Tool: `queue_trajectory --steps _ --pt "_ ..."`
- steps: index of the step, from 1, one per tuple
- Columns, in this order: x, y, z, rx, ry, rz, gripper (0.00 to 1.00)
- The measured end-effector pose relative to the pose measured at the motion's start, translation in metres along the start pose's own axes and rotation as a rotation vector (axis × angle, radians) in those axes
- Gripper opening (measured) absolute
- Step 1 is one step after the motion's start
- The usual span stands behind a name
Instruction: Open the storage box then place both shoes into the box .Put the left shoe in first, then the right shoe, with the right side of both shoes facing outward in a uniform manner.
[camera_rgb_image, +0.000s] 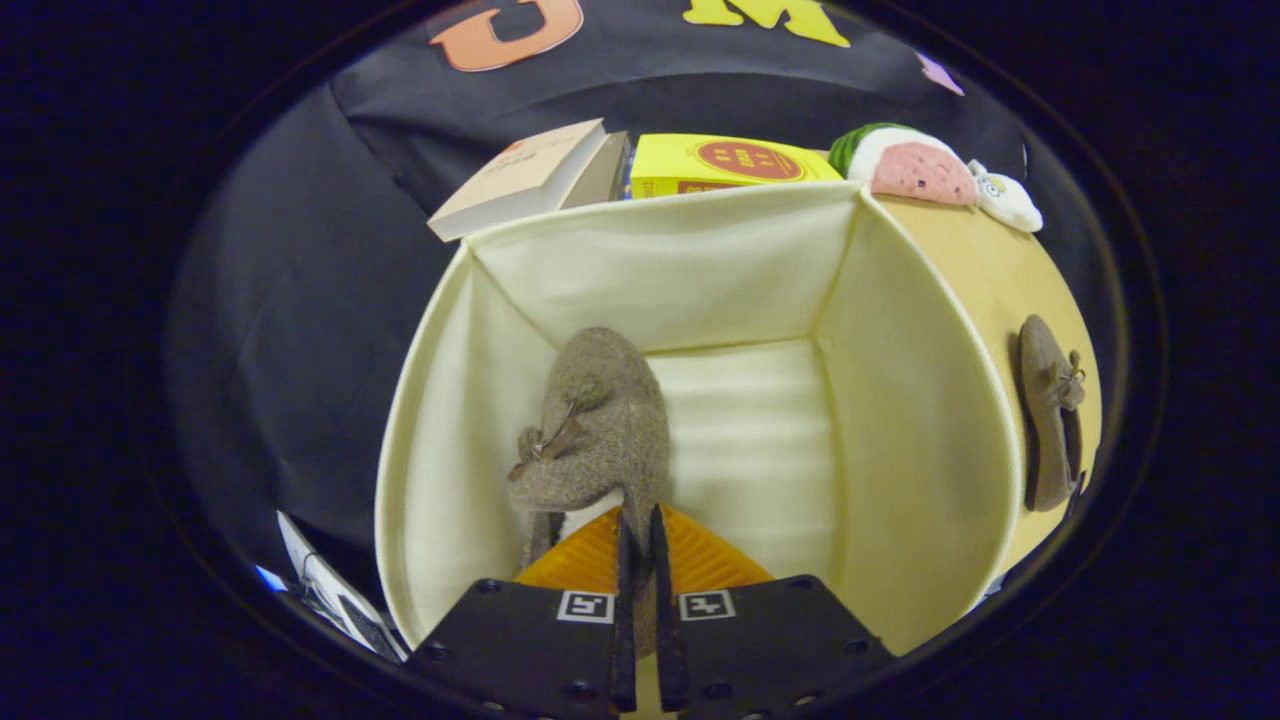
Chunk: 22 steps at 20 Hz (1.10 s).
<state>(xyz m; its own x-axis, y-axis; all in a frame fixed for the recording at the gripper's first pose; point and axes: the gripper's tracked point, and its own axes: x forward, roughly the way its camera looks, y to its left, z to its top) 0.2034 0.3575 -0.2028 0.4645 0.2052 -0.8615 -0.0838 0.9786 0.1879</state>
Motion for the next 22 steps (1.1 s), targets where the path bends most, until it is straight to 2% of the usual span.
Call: queue_trajectory --steps 2,5,6,10,12,16,22 --pt "-0.015 -0.004 0.003 -0.015 -0.014 0.011 0.23" --pt "-0.045 -0.002 0.011 -0.019 -0.043 0.073 0.54" --pt "-0.056 -0.005 0.016 -0.029 -0.064 0.078 0.60" --pt "-0.101 -0.030 0.024 -0.097 -0.108 0.044 0.91" --pt "-0.121 -0.049 0.028 -0.105 -0.119 0.037 0.95" --pt "-0.150 -0.109 0.038 -0.113 -0.155 -0.022 0.95" --pt "-0.156 -0.218 0.032 -0.091 -0.133 -0.105 0.95"
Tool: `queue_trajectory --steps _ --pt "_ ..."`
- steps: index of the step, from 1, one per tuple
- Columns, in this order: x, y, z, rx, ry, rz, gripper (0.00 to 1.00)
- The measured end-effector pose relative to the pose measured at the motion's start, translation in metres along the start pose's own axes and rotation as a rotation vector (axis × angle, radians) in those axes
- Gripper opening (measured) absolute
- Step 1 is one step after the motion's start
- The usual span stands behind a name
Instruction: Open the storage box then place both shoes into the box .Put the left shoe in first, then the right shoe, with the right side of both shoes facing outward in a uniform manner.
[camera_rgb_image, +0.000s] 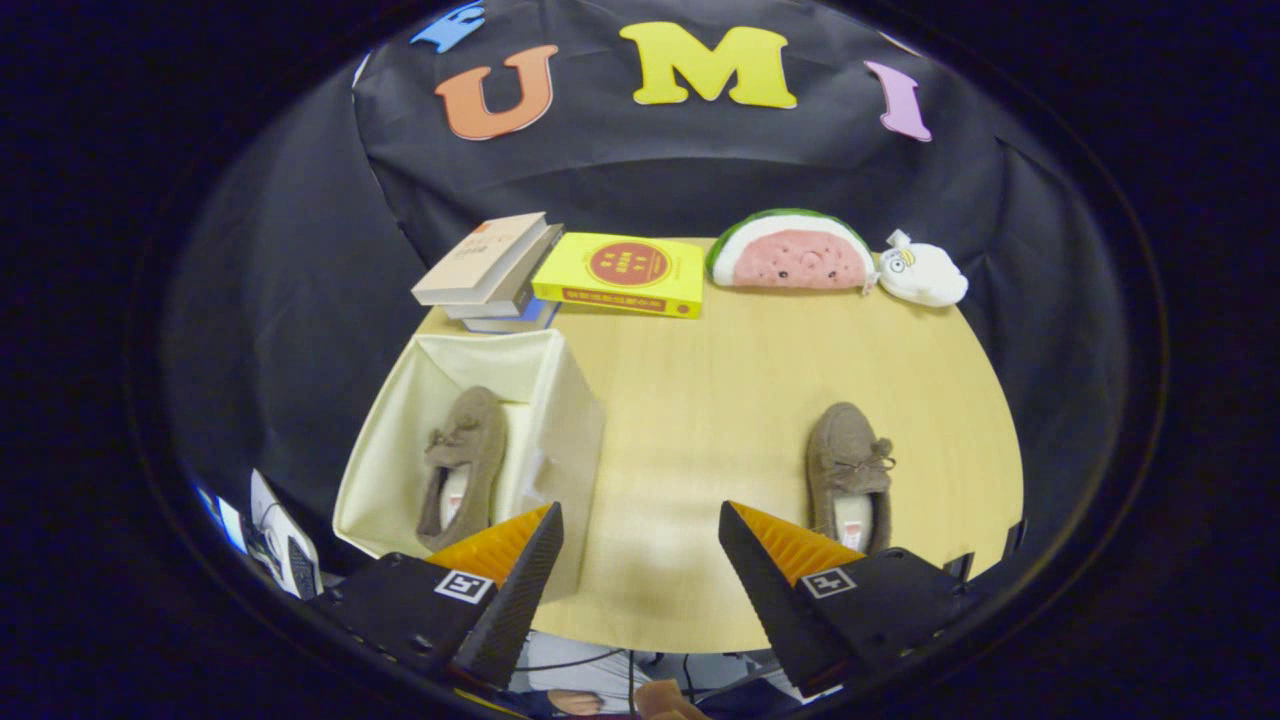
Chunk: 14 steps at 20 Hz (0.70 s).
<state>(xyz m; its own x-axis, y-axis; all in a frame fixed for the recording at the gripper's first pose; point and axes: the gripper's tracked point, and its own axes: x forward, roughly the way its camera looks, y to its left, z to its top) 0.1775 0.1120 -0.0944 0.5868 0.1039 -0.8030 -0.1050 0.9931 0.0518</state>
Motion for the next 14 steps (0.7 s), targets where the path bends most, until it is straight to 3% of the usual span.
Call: queue_trajectory --steps 12,14 --pt "0.062 -0.195 -0.043 0.088 0.163 -0.191 0.95" --pt "0.077 -0.219 -0.050 0.110 0.192 -0.224 0.88"
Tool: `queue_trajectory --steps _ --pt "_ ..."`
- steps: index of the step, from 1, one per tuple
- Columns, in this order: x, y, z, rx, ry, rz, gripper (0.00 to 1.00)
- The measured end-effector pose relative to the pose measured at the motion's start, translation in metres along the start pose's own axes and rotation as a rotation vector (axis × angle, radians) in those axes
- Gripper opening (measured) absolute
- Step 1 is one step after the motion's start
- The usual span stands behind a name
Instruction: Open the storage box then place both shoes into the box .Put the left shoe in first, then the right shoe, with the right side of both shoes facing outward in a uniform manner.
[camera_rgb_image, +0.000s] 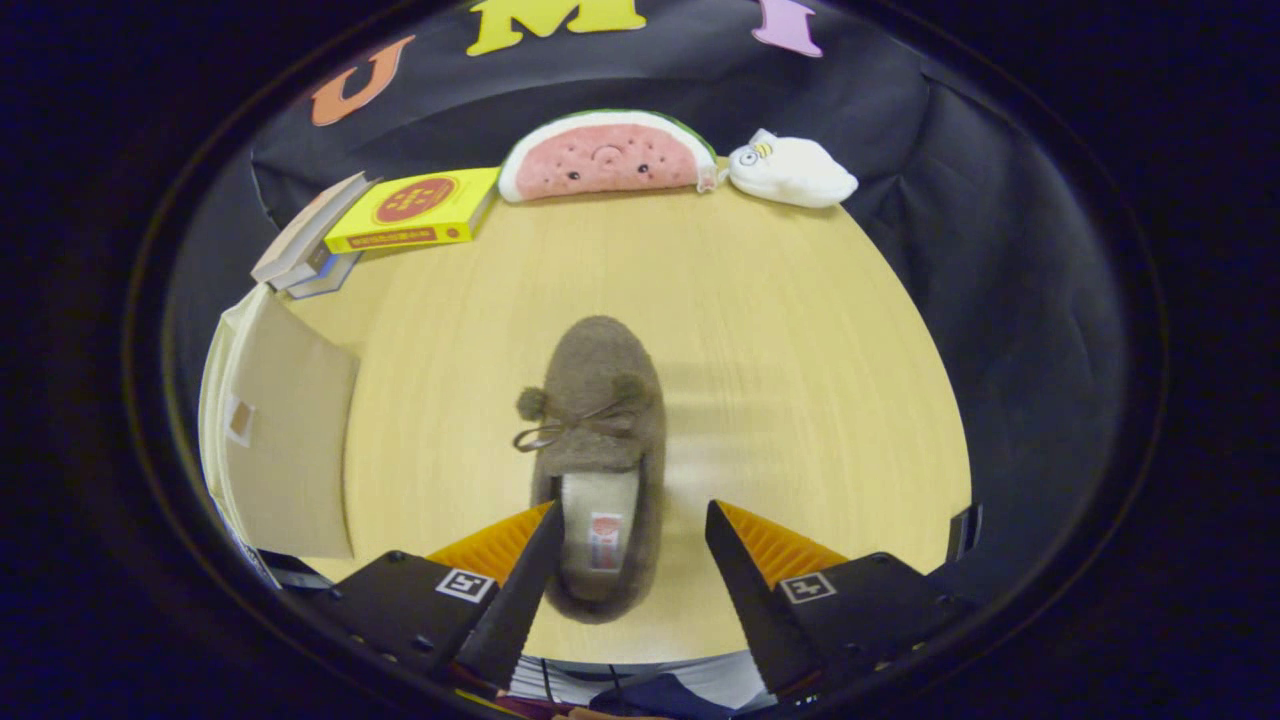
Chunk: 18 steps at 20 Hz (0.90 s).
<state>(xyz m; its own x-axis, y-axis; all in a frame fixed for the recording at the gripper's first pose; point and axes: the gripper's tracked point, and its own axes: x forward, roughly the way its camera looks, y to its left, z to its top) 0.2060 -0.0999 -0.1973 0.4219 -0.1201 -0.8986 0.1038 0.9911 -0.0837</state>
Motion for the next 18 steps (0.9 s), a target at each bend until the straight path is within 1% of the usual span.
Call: queue_trajectory --steps 1,2,4,5,6,9,13,15,18 --pt "0.008 -0.008 0.000 -0.002 0.005 -0.015 0.82" --pt "0.015 -0.014 0.001 -0.005 0.008 -0.025 0.80" --pt "0.023 -0.009 0.001 0.018 0.021 0.027 0.76" --pt "0.026 -0.007 0.000 0.024 0.029 0.047 0.68" --pt "0.030 -0.004 0.002 0.023 0.030 0.065 0.63" --pt "0.036 0.005 0.001 0.016 0.049 0.100 0.27" --pt "0.037 0.010 0.003 0.014 0.049 0.118 0.02" --pt "0.034 0.009 0.001 0.041 0.049 0.135 0.02" --pt "0.022 0.014 -0.002 0.098 0.057 0.197 0.02"
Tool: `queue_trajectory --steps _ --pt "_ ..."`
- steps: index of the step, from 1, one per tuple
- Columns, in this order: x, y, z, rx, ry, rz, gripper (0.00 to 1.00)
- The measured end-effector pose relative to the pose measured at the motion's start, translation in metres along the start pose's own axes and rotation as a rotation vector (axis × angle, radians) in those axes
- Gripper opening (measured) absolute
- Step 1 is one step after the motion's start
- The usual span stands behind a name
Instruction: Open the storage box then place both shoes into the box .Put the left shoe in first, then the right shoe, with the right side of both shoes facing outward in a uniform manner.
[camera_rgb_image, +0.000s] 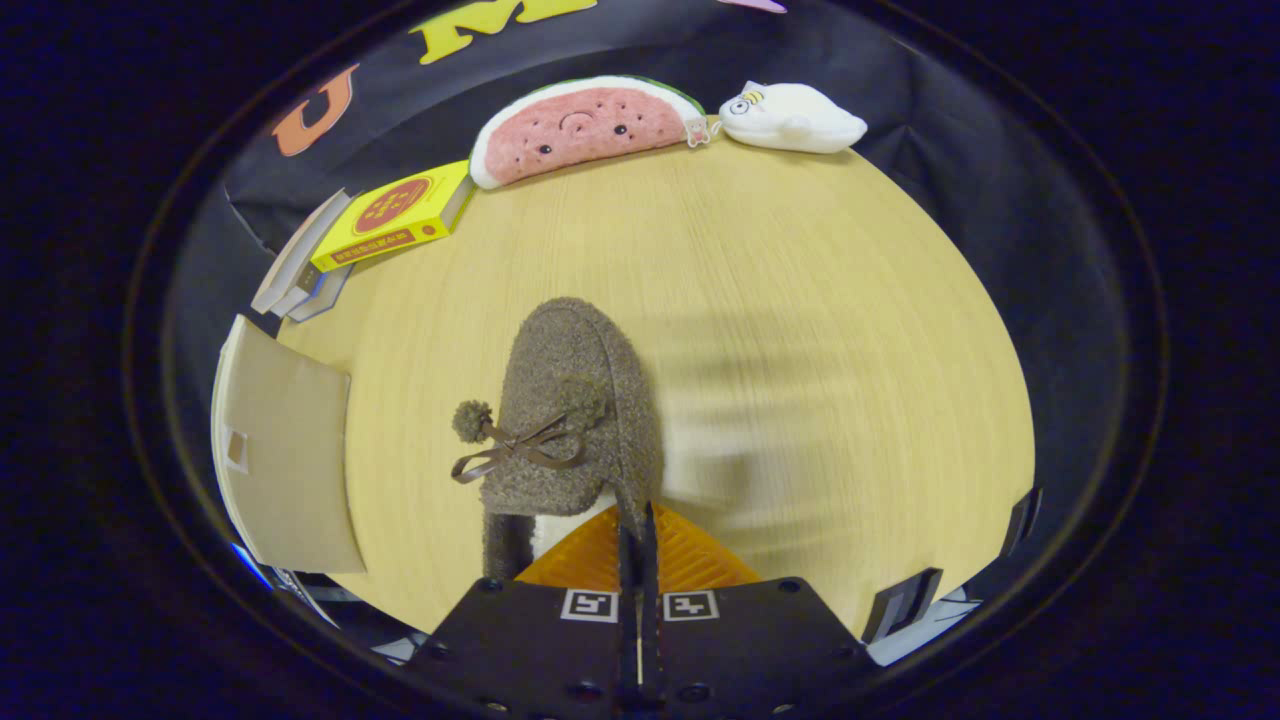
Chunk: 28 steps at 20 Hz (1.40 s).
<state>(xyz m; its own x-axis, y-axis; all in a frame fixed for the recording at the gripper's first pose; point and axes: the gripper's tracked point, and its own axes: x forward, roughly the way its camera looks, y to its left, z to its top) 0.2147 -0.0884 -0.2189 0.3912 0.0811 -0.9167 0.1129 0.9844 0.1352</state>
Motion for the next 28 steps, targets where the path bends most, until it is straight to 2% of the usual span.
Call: queue_trajectory --steps 8,15,21,28 --pt "-0.091 0.041 0.010 0.036 -0.114 0.089 0.02" --pt "-0.163 0.130 0.008 0.042 -0.188 0.181 0.02" --pt "-0.172 0.224 0.002 0.017 -0.217 0.221 0.02" --pt "-0.142 0.332 -0.015 -0.033 -0.227 0.233 0.02"
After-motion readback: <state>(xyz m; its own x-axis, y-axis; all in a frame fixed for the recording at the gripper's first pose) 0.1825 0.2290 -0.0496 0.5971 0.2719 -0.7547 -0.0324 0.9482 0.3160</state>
